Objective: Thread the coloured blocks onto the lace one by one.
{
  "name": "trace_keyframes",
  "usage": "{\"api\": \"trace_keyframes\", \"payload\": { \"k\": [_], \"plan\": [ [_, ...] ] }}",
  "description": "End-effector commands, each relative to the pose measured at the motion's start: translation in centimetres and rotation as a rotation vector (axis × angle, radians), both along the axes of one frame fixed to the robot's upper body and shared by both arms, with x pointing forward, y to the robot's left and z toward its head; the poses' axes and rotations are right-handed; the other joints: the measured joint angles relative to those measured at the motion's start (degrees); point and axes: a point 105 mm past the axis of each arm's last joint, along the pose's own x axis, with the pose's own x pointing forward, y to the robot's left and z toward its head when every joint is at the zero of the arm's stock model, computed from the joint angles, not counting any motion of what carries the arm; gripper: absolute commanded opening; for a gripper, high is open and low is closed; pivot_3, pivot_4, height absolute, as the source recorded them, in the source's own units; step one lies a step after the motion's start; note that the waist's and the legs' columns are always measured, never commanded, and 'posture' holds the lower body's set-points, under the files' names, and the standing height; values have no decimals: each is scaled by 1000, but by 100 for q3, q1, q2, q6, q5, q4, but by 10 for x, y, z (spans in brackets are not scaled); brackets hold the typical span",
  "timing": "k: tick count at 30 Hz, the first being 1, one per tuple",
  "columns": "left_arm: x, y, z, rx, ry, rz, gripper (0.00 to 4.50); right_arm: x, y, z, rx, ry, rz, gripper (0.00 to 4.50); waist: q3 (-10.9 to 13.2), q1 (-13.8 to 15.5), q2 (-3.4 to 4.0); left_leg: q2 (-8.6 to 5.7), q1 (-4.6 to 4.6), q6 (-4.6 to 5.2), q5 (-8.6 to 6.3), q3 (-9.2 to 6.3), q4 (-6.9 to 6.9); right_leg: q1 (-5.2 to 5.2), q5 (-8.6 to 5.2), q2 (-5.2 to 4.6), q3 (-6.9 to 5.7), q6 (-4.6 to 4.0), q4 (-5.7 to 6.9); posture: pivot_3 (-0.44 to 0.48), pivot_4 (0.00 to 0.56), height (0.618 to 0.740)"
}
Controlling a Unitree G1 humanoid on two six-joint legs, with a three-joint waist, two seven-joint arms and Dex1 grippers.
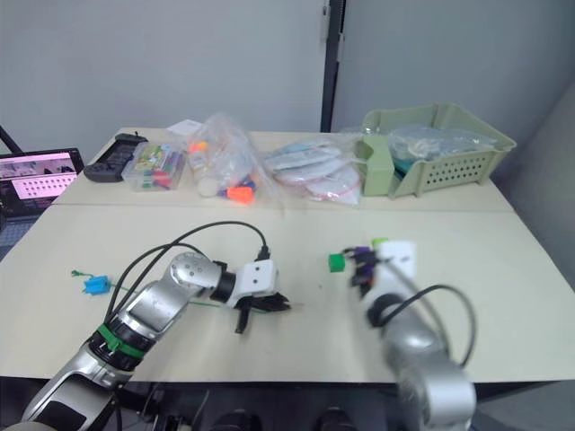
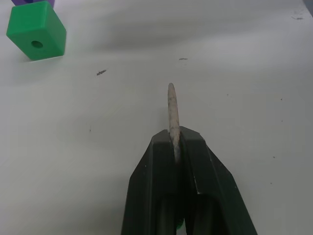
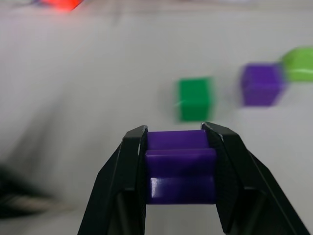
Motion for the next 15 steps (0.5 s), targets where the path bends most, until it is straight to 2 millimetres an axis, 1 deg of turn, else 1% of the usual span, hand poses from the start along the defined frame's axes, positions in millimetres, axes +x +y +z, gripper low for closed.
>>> {"api": "trace_keyframes", "payload": {
  "k": [1,2,5,8,12,15],
  "plan": [
    [3,1,12,-21,-32,-3,0,-1,4,-4,-38,-8,-23,1185,0,36,0,-5,-2,-1,1,0,3,2,0,-5,0,1,-4,0,150,740],
    [3,1,12,-21,-32,-4,0,-1,4,-5,-39,-4,-26,1185,0,47,0,-7,-1,-1,1,1,7,6,-1,-7,0,2,-8,0,150,740],
    [4,4,14,-12,-37,-2,0,2,0,-26,-53,57,-59,1185,0,56,0,-5,1,-1,1,2,11,10,-1,-5,-1,4,-11,0,150,740],
    [4,5,15,-7,-39,0,0,2,4,-35,-27,83,-55,1185,-1,35,-1,0,5,-1,1,4,8,9,-1,0,-1,3,-9,0,150,740],
    [4,7,16,-4,-40,4,0,5,8,-40,14,91,-58,1185,-2,4,-3,8,15,-1,1,5,6,16,-1,6,-1,3,-9,0,150,740],
    [4,7,16,-4,-39,7,0,6,9,-36,34,65,-49,1185,-2,-21,-3,11,23,-1,1,6,6,22,-2,8,-1,2,-8,0,150,740]
  ]
}}
